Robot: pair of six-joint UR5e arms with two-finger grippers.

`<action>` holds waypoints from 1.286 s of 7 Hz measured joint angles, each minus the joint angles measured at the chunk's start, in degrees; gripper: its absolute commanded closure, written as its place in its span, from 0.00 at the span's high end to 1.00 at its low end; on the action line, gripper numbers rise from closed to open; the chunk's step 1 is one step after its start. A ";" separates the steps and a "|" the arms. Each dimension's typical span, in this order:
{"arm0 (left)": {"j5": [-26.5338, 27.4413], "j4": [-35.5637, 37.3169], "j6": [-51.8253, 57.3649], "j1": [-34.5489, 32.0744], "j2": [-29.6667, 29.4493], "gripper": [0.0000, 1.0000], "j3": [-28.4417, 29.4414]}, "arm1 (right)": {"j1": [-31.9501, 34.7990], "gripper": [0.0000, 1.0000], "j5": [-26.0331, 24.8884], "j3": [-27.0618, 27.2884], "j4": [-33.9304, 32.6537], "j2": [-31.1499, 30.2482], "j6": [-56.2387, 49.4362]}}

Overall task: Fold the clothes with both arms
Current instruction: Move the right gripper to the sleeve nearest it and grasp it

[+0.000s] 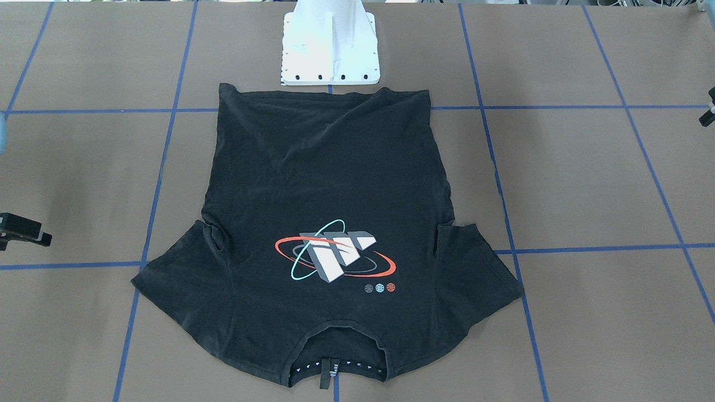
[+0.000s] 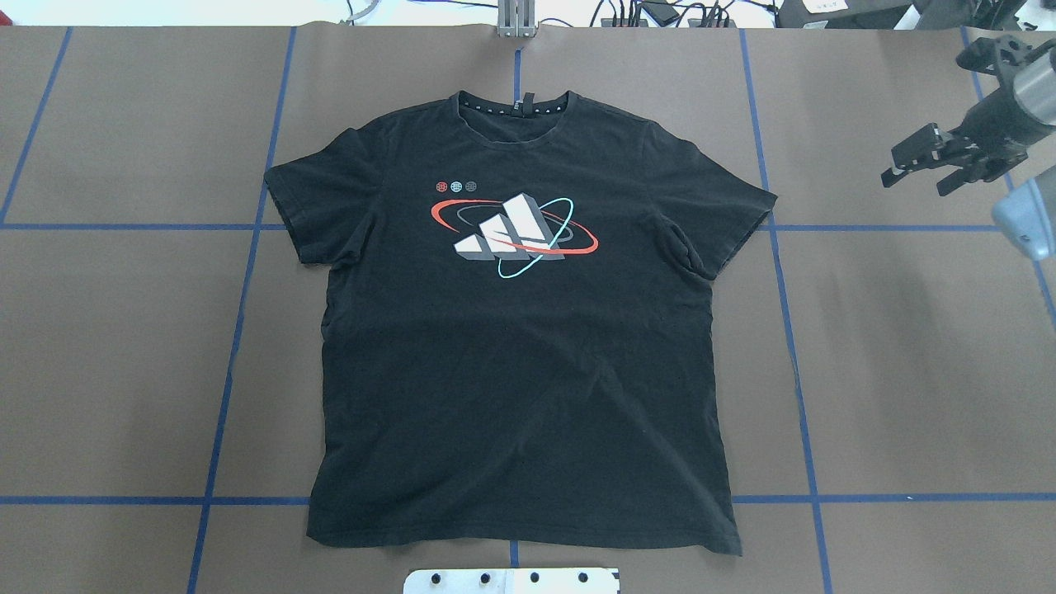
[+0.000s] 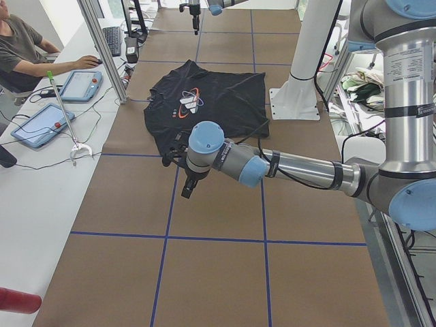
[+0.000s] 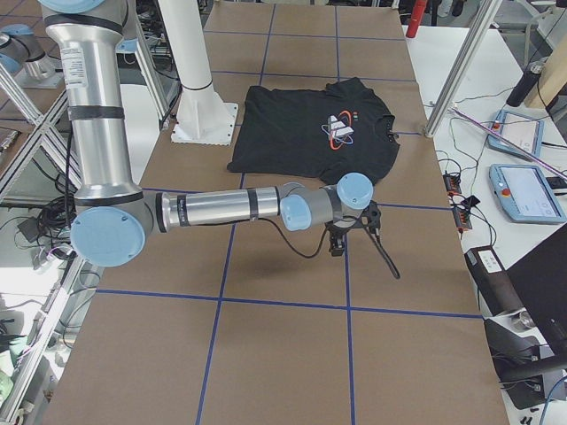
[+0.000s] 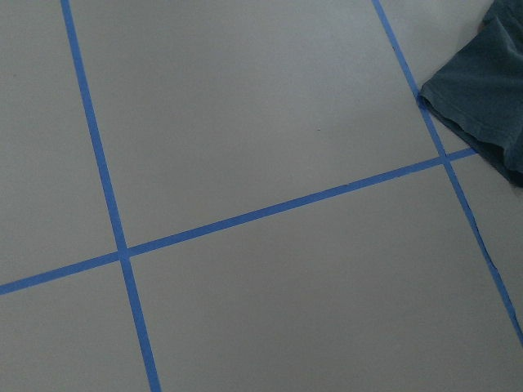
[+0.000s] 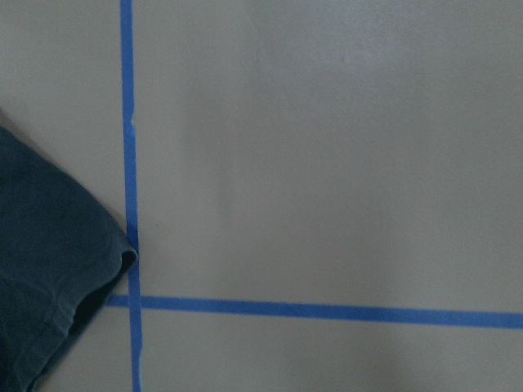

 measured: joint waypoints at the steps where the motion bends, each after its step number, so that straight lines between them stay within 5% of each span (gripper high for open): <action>1: 0.00 -0.22 -0.05 0.00 -0.04 0.99 -0.18 | -1.45 0.97 -0.73 -4.32 7.16 2.42 6.84; 4: 0.07 -0.33 -0.20 0.00 -0.11 0.99 -0.69 | -6.60 0.93 -5.44 -8.08 15.25 6.58 18.11; 9: 0.14 -0.34 -0.07 0.00 -0.11 0.99 -0.89 | -11.38 0.88 -9.77 -12.71 16.05 10.64 19.02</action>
